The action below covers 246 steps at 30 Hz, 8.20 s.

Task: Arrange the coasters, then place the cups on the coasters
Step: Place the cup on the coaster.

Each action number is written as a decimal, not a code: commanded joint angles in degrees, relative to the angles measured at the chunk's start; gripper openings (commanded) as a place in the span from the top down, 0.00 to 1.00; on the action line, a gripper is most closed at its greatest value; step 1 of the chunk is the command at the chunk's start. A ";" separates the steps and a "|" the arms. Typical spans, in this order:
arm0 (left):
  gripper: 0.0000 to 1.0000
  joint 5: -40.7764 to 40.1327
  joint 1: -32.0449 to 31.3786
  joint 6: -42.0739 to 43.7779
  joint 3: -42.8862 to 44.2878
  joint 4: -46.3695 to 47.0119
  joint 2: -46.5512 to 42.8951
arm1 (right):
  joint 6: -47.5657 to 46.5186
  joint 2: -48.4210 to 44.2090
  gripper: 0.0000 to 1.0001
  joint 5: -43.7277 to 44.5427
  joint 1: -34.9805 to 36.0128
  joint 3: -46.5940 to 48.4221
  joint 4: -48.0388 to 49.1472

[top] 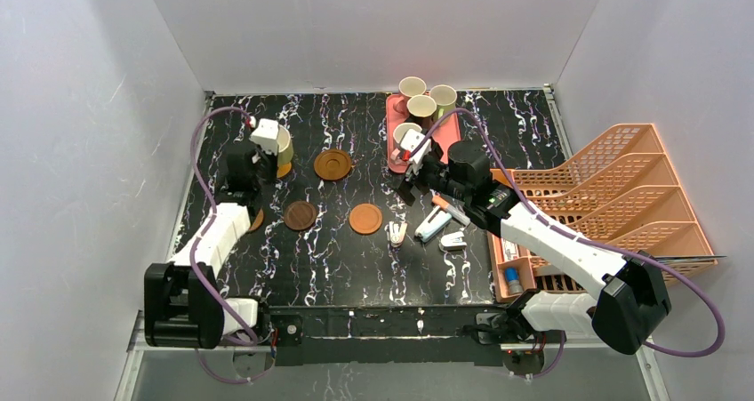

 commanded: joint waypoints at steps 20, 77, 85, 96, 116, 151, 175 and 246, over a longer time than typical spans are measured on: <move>1.00 12.73 10.27 -7.44 20.48 -3.34 18.24 | 0.07 -2.73 0.02 -0.85 -0.54 -0.57 3.02; 1.00 13.17 10.27 -5.75 14.52 -4.76 15.47 | -0.35 -2.21 0.02 -0.55 -0.80 -0.48 3.01; 1.00 13.51 10.27 -5.48 14.47 -4.76 16.04 | -0.40 -2.09 0.02 -0.33 -0.87 -0.49 3.02; 1.00 13.35 10.27 -5.15 14.48 -4.93 16.27 | -0.45 -2.08 0.02 -0.37 -0.80 -0.48 3.02; 1.00 12.59 10.22 -4.17 14.12 -4.76 15.93 | -0.54 -2.13 0.02 -0.29 -0.80 -0.48 3.02; 0.84 12.59 10.26 -3.47 13.87 -4.94 16.00 | -0.72 -2.43 0.02 -0.34 -0.81 -0.57 3.02; 0.75 12.94 10.24 -3.11 13.78 -5.01 15.83 | -0.72 -2.44 0.02 -0.35 -0.85 -0.57 2.97; 0.90 14.36 10.26 -0.74 14.49 -9.09 13.46 | -0.72 -2.14 0.02 -0.38 -1.05 -0.63 2.93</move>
